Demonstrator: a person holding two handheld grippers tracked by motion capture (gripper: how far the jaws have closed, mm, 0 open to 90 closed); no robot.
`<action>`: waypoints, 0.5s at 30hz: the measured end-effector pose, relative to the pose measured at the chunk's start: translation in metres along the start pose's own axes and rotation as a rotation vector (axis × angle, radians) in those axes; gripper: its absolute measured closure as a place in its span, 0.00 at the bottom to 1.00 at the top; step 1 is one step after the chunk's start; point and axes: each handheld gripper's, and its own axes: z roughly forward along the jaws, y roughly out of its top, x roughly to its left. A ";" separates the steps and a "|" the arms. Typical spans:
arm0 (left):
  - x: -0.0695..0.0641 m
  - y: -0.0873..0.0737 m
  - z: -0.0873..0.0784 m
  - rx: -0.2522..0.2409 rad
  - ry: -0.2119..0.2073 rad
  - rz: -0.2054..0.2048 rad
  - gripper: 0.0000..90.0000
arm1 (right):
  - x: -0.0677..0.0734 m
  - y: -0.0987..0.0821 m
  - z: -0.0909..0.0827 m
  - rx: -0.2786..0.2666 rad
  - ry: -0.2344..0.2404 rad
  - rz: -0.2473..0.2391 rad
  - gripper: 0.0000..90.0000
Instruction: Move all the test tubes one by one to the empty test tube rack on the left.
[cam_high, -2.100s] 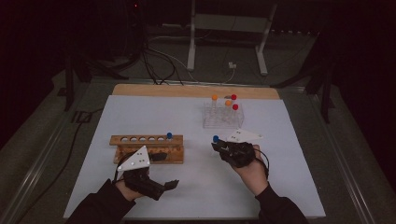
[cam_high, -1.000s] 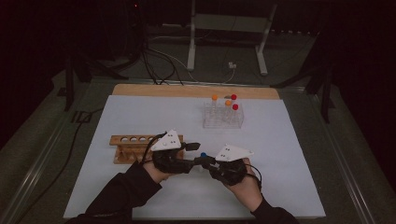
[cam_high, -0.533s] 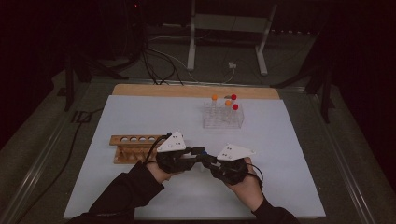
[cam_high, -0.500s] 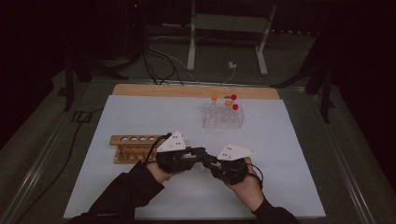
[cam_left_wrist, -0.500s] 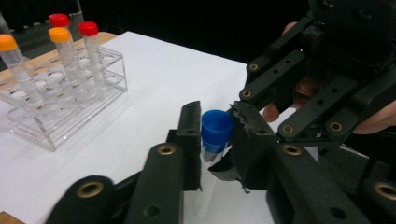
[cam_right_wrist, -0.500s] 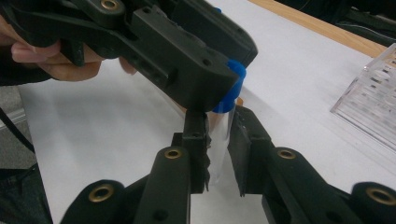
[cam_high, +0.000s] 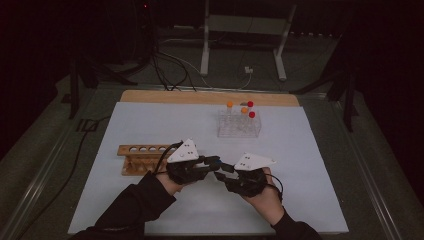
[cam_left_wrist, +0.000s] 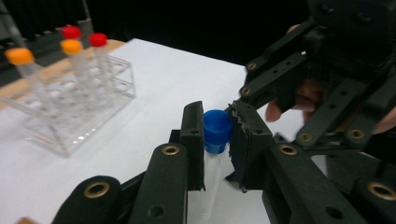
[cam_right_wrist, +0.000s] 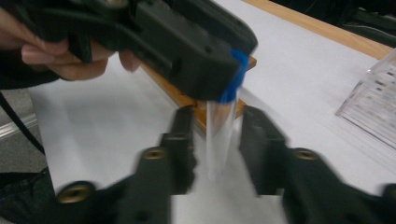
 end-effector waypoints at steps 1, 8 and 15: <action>0.002 0.002 -0.003 -0.001 0.004 0.003 0.86 | 0.000 0.001 -0.001 -0.009 -0.010 -0.001 0.66; 0.009 0.010 -0.020 -0.029 0.036 0.005 0.86 | -0.005 0.003 -0.009 -0.057 -0.019 0.012 0.43; 0.020 0.014 -0.041 -0.048 0.084 0.009 0.86 | -0.003 0.005 -0.010 -0.081 -0.036 0.016 0.16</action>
